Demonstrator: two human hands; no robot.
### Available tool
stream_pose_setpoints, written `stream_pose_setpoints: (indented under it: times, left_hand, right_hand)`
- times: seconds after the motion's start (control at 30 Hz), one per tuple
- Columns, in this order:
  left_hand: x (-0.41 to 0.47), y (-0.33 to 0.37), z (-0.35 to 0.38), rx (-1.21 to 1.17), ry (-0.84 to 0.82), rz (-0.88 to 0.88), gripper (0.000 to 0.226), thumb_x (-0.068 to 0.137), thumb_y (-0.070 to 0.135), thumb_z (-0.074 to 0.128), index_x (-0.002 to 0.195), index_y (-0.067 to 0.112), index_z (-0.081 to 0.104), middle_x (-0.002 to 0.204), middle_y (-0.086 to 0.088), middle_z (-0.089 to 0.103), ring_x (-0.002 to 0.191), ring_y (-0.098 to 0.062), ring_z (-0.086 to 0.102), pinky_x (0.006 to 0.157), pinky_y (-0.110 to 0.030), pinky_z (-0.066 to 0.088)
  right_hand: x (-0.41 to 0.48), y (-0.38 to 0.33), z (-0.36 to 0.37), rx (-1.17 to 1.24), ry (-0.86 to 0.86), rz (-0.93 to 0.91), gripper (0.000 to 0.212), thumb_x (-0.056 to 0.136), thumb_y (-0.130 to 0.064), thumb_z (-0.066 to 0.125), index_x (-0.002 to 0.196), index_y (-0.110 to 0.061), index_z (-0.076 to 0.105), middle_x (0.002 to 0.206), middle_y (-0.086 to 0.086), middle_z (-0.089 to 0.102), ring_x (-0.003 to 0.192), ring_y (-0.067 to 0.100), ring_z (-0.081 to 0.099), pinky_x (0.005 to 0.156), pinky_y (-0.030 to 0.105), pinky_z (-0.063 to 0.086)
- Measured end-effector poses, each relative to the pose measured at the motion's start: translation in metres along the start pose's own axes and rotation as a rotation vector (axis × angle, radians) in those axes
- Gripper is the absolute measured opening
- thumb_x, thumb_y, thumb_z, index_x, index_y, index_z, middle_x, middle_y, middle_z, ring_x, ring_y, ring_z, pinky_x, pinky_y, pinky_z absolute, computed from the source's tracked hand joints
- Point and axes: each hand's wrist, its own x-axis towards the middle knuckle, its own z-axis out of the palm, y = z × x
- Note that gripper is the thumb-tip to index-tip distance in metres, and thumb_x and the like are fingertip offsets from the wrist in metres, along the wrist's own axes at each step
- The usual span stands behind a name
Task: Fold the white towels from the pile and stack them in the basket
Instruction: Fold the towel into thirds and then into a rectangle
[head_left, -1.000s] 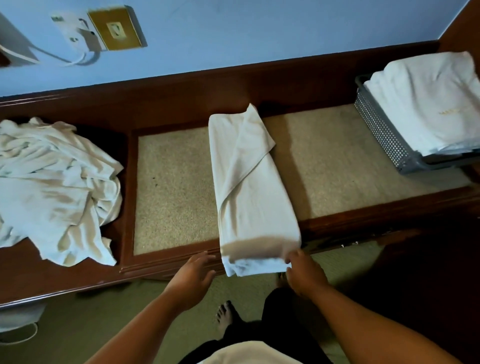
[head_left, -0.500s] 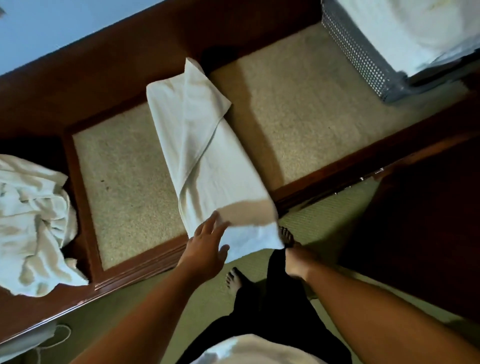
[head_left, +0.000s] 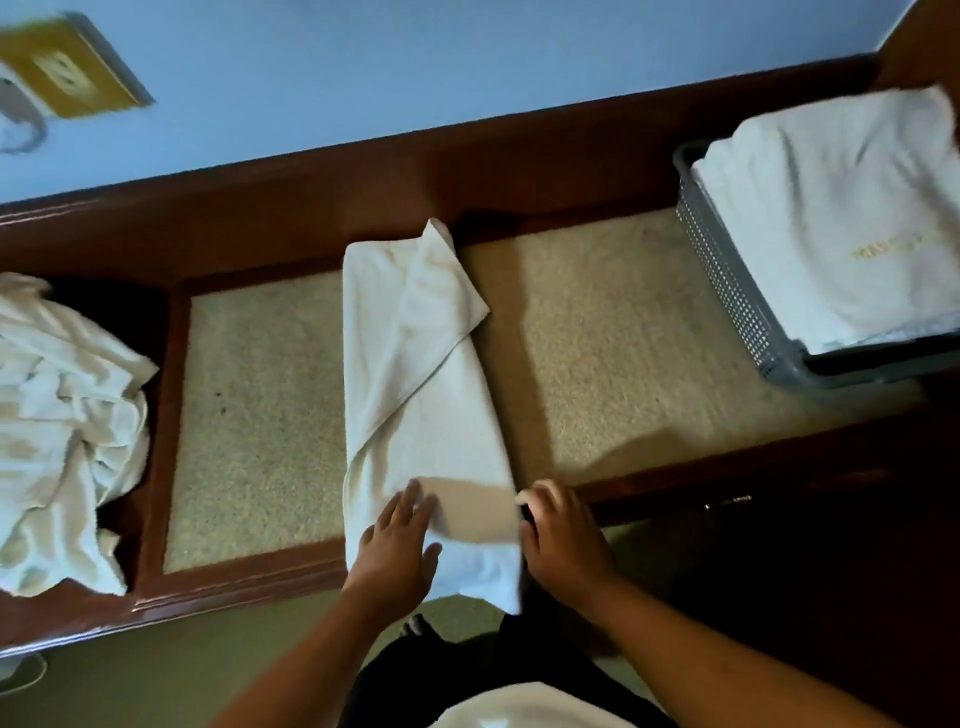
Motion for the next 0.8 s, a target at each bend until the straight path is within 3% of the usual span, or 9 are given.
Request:
stream_pose_setpoints:
  times: [0.13, 0.3, 0.37, 0.47, 0.5, 0.57, 0.63, 0.73, 0.8]
  left_hand:
    - [-0.002, 0.007, 0.008, -0.059, 0.01, -0.076, 0.069, 0.104, 0.043, 0.042, 0.162, 0.026, 0.01, 0.168, 0.006, -0.012, 0.156, -0.014, -0.004, 0.122, -0.042, 0.018]
    - [-0.011, 0.005, 0.012, -0.065, -0.014, -0.068, 0.069, 0.105, 0.04, 0.042, 0.162, 0.025, 0.007, 0.168, 0.006, -0.014, 0.156, -0.015, -0.005, 0.123, -0.037, 0.013]
    - [-0.006, -0.001, 0.011, -0.081, -0.001, -0.052, 0.068, 0.102, 0.039, 0.045, 0.161, 0.021, 0.015, 0.168, 0.003, -0.007, 0.156, -0.019, 0.007, 0.123, -0.039, 0.018]
    - [0.012, -0.007, 0.009, -0.004, 0.097, 0.002, 0.07, 0.089, 0.048, 0.047, 0.149, 0.011, 0.046, 0.16, -0.003, 0.015, 0.144, -0.025, 0.042, 0.108, -0.042, 0.043]
    - [0.018, -0.008, 0.009, 0.005, 0.085, -0.01, 0.074, 0.091, 0.049, 0.044, 0.153, 0.008, 0.037, 0.16, -0.004, 0.008, 0.148, -0.024, 0.032, 0.112, -0.043, 0.037]
    - [0.031, -0.007, 0.006, 0.024, 0.071, -0.036, 0.08, 0.1, 0.047, 0.04, 0.157, 0.005, 0.002, 0.159, -0.004, -0.018, 0.152, -0.023, -0.005, 0.121, -0.043, 0.009]
    - [0.044, -0.012, 0.001, 0.081, 0.137, -0.06, 0.085, 0.099, 0.046, 0.044, 0.154, 0.002, -0.002, 0.159, -0.006, -0.021, 0.151, -0.026, -0.008, 0.12, -0.041, -0.002]
    - [0.068, -0.029, -0.017, 0.182, 0.058, -0.032, 0.093, 0.071, 0.045, 0.08, 0.144, -0.003, 0.048, 0.157, -0.019, 0.036, 0.137, -0.035, 0.049, 0.114, -0.045, 0.02]
    - [0.089, -0.043, -0.025, 0.248, 0.111, 0.013, 0.087, 0.068, 0.039, 0.082, 0.14, -0.001, 0.053, 0.148, -0.016, 0.049, 0.127, -0.035, 0.059, 0.113, -0.047, 0.019]
  right_hand:
    - [0.035, 0.0, -0.006, -0.117, -0.194, -0.181, 0.046, 0.082, -0.038, 0.05, 0.124, -0.023, 0.06, 0.133, 0.003, 0.058, 0.114, 0.025, 0.06, 0.089, 0.04, 0.053]
    - [0.059, -0.014, -0.008, -0.249, -0.394, -0.233, 0.058, 0.073, -0.042, 0.046, 0.122, -0.02, 0.068, 0.137, 0.006, 0.059, 0.122, 0.026, 0.059, 0.091, 0.042, 0.055]
    - [0.066, -0.021, -0.007, -0.287, -0.418, -0.238, 0.061, 0.073, -0.043, 0.045, 0.124, -0.02, 0.068, 0.14, 0.007, 0.058, 0.126, 0.027, 0.059, 0.092, 0.047, 0.054]
    - [0.083, -0.023, -0.008, -0.358, -0.408, -0.264, 0.067, 0.072, -0.048, 0.043, 0.128, -0.019, 0.067, 0.144, 0.006, 0.056, 0.133, 0.026, 0.051, 0.104, 0.05, 0.045]
    - [0.089, -0.023, -0.009, -0.384, -0.413, -0.271, 0.069, 0.073, -0.05, 0.043, 0.13, -0.018, 0.065, 0.146, 0.006, 0.054, 0.136, 0.026, 0.044, 0.108, 0.051, 0.037]
    - [0.106, -0.025, -0.009, -0.43, -0.405, -0.283, 0.073, 0.075, -0.053, 0.042, 0.135, -0.015, 0.062, 0.15, 0.008, 0.049, 0.14, 0.026, 0.035, 0.108, 0.053, 0.025]
    - [0.122, -0.026, -0.007, -0.465, -0.383, -0.267, 0.075, 0.078, -0.054, 0.042, 0.138, -0.012, 0.058, 0.153, 0.009, 0.046, 0.142, 0.027, 0.031, 0.108, 0.055, 0.022]
    - [0.142, -0.03, -0.006, -0.468, -0.364, -0.239, 0.073, 0.081, -0.051, 0.042, 0.139, -0.009, 0.057, 0.155, 0.012, 0.042, 0.145, 0.029, 0.028, 0.109, 0.057, 0.021]
    - [0.152, -0.034, -0.004, -0.452, -0.34, -0.27, 0.069, 0.083, -0.043, 0.042, 0.14, -0.006, 0.055, 0.156, 0.015, 0.039, 0.148, 0.032, 0.026, 0.111, 0.058, 0.021]
